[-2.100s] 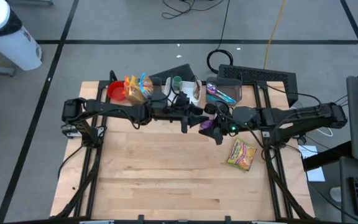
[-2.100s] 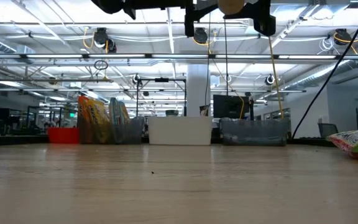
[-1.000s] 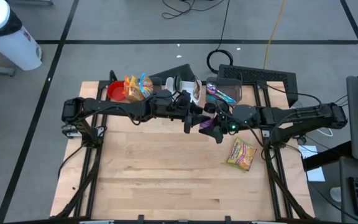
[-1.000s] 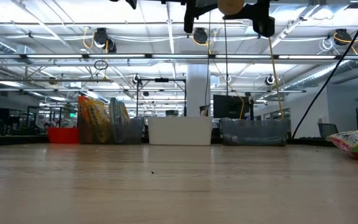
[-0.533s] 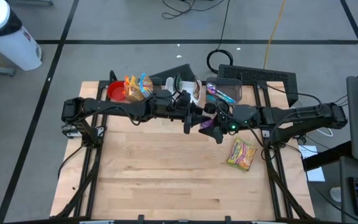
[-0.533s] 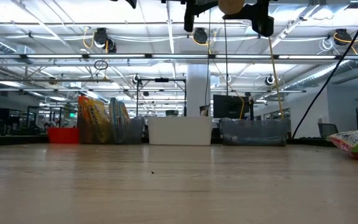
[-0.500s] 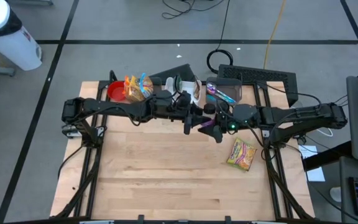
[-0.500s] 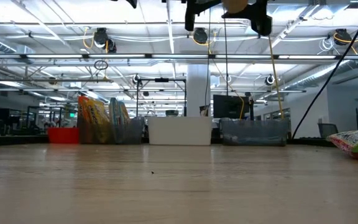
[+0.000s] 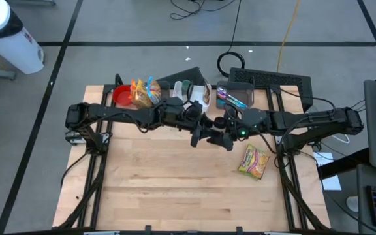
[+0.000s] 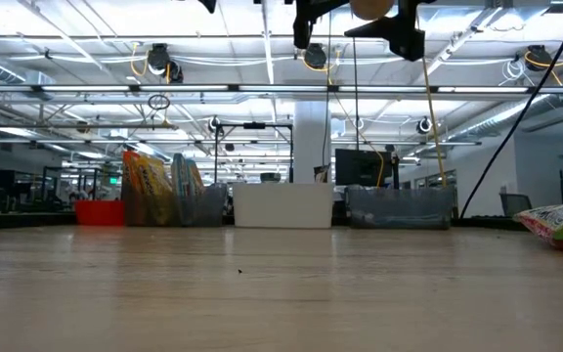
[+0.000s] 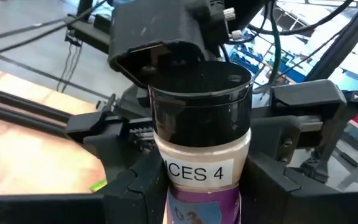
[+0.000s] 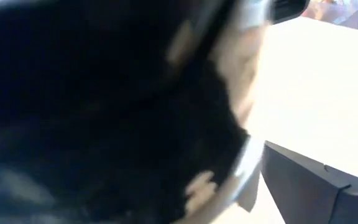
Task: Pick & Place Food Item
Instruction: Put the purple seasoning bottle into the white bin
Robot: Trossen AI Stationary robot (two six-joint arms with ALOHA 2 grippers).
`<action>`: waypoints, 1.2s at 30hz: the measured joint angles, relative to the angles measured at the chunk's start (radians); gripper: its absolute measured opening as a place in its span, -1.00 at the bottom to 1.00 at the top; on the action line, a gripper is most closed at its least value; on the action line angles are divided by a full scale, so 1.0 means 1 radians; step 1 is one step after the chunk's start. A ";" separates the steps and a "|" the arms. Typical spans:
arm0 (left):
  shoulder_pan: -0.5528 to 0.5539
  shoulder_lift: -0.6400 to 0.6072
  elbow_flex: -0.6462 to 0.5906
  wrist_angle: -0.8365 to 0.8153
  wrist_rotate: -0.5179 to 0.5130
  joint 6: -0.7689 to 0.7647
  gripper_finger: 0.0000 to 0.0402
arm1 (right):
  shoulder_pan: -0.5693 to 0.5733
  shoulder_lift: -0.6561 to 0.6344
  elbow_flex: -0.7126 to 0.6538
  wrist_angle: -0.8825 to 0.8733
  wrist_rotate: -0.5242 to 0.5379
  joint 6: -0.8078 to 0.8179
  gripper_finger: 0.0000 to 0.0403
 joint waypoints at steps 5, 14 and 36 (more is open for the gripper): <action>0.030 -0.015 0.000 -0.023 0.027 0.021 -0.17 | -0.001 -0.012 0.000 -0.008 -0.013 0.012 0.61; 0.075 -0.072 0.000 -0.154 0.019 0.085 -0.18 | -0.003 -0.053 0.000 -0.036 -0.016 0.009 0.60; 0.075 -0.084 -0.002 -0.244 0.031 0.083 -0.17 | -0.203 -0.137 0.016 -0.056 -0.322 -0.101 0.59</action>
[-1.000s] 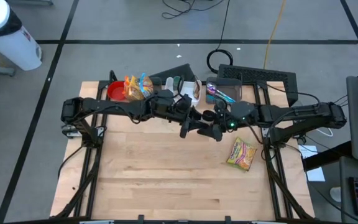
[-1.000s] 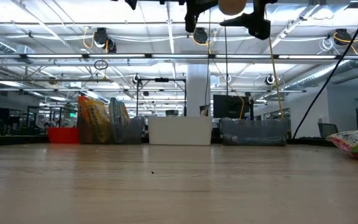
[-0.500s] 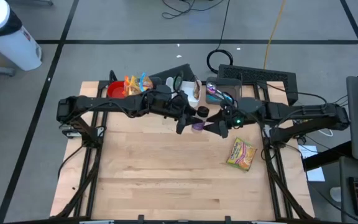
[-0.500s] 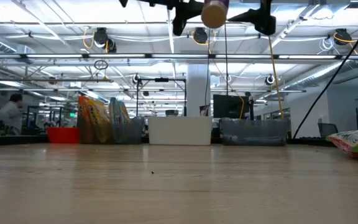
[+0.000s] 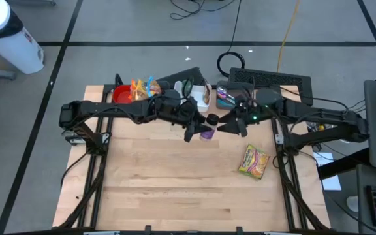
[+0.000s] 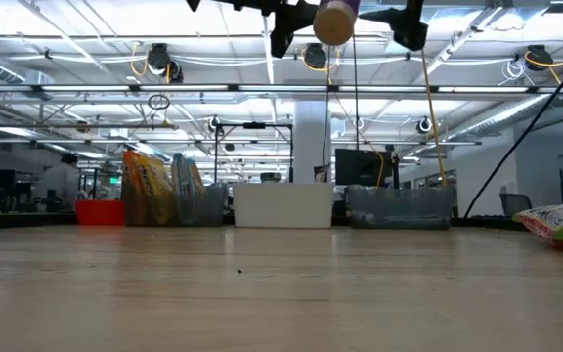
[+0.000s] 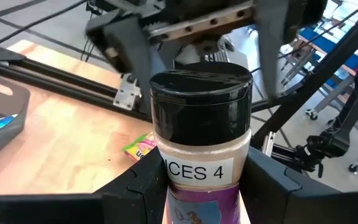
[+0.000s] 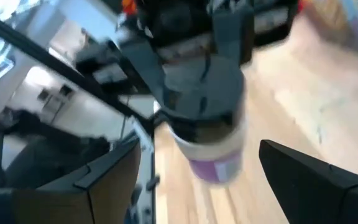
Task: Pick & Place Food Item
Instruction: Put the purple seasoning bottle into the white bin
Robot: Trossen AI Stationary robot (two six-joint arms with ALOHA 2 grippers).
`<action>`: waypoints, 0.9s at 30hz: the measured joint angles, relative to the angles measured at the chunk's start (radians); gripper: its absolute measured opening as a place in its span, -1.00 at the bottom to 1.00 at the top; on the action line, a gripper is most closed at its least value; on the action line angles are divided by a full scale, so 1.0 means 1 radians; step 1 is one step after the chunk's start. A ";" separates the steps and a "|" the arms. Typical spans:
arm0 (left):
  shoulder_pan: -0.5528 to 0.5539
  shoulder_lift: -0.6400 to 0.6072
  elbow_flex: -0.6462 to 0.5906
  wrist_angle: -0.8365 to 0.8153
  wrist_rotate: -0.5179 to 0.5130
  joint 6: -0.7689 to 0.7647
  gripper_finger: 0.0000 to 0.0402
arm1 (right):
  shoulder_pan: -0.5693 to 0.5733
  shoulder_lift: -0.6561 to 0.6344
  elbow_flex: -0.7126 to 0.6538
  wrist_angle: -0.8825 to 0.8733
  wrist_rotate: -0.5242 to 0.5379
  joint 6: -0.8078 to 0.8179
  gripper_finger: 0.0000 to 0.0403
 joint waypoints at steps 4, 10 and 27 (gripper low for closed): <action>-0.002 0.000 0.000 -0.012 0.008 -0.006 -0.17 | -0.033 0.061 0.051 -0.028 -0.106 -0.042 0.59; -0.011 0.000 0.000 -0.025 0.028 -0.025 -0.16 | -0.059 0.152 0.173 -0.176 -0.130 -0.185 0.59; -0.012 0.000 0.000 -0.067 0.054 -0.048 -0.16 | -0.081 0.303 0.318 -0.277 -0.254 -0.282 0.59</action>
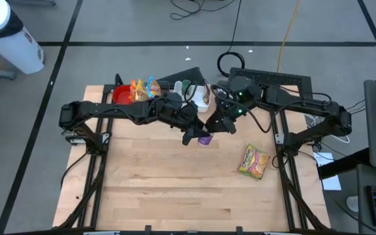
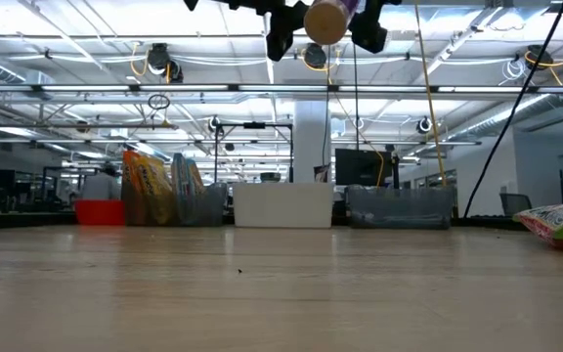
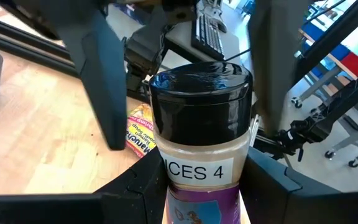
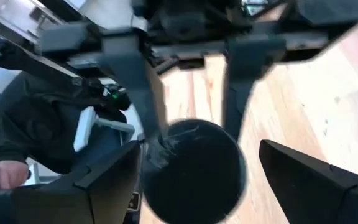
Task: Pick & Place Food Item
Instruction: Put the purple seasoning bottle into the white bin
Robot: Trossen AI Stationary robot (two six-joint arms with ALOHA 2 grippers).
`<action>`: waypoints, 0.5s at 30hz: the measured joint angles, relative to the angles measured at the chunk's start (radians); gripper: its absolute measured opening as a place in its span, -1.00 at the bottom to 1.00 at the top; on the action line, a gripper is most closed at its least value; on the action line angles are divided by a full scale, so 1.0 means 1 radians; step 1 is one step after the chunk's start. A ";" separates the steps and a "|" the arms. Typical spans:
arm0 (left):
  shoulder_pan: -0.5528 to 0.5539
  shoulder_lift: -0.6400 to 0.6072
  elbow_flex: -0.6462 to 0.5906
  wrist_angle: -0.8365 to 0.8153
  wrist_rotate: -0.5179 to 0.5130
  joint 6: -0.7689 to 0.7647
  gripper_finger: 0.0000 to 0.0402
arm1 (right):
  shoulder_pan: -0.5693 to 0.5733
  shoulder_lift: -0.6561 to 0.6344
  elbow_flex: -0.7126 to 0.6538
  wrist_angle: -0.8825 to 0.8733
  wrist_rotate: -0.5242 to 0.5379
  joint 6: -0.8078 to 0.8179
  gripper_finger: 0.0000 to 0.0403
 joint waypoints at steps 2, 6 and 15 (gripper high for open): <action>0.000 0.000 0.000 0.000 0.000 0.000 -0.16 | 0.000 0.001 0.000 -0.009 0.001 -0.001 0.59; 0.000 0.000 0.000 -0.001 0.000 0.000 -0.16 | 0.000 0.000 0.000 -0.004 0.001 -0.001 0.52; 0.000 0.000 0.000 -0.007 0.002 0.000 -0.16 | 0.000 0.000 0.000 0.018 0.000 -0.002 0.08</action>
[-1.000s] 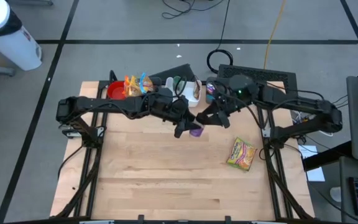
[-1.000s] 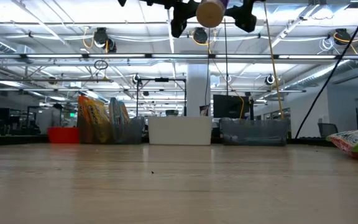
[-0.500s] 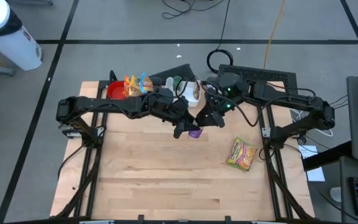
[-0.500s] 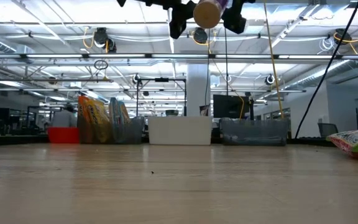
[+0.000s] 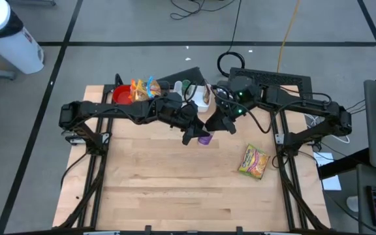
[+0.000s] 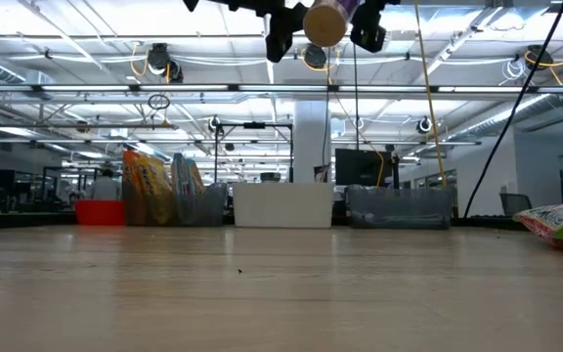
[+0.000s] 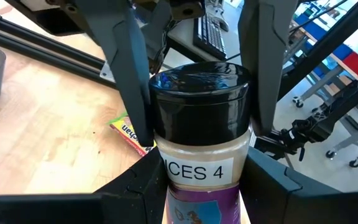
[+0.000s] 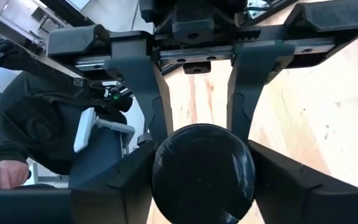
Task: Pick & Place Food Item
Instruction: Put the purple seasoning bottle into the white bin
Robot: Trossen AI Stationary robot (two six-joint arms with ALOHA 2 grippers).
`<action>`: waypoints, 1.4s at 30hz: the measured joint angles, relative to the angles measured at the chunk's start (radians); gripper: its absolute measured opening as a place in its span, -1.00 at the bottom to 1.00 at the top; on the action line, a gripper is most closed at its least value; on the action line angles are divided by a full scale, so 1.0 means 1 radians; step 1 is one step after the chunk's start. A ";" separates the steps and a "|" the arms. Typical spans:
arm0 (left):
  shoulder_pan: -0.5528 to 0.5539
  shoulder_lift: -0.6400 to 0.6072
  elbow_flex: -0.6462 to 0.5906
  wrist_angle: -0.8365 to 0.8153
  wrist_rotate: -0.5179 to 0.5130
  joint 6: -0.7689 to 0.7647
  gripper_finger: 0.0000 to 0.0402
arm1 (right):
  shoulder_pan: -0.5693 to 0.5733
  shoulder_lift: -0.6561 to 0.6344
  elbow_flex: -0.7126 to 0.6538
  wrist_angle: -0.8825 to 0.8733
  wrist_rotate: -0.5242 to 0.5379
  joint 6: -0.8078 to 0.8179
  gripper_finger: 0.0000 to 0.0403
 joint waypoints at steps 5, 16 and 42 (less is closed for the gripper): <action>0.000 0.000 0.000 0.000 0.000 -0.002 -0.16 | 0.000 0.000 0.000 0.003 0.001 -0.001 -0.02; 0.000 0.000 0.000 0.001 0.000 -0.021 -0.07 | 0.000 0.000 0.000 0.005 0.000 0.001 -0.02; 0.214 -0.136 -0.002 -0.290 0.259 -0.021 0.58 | -0.153 -0.039 0.050 -0.028 -0.023 -0.037 -0.02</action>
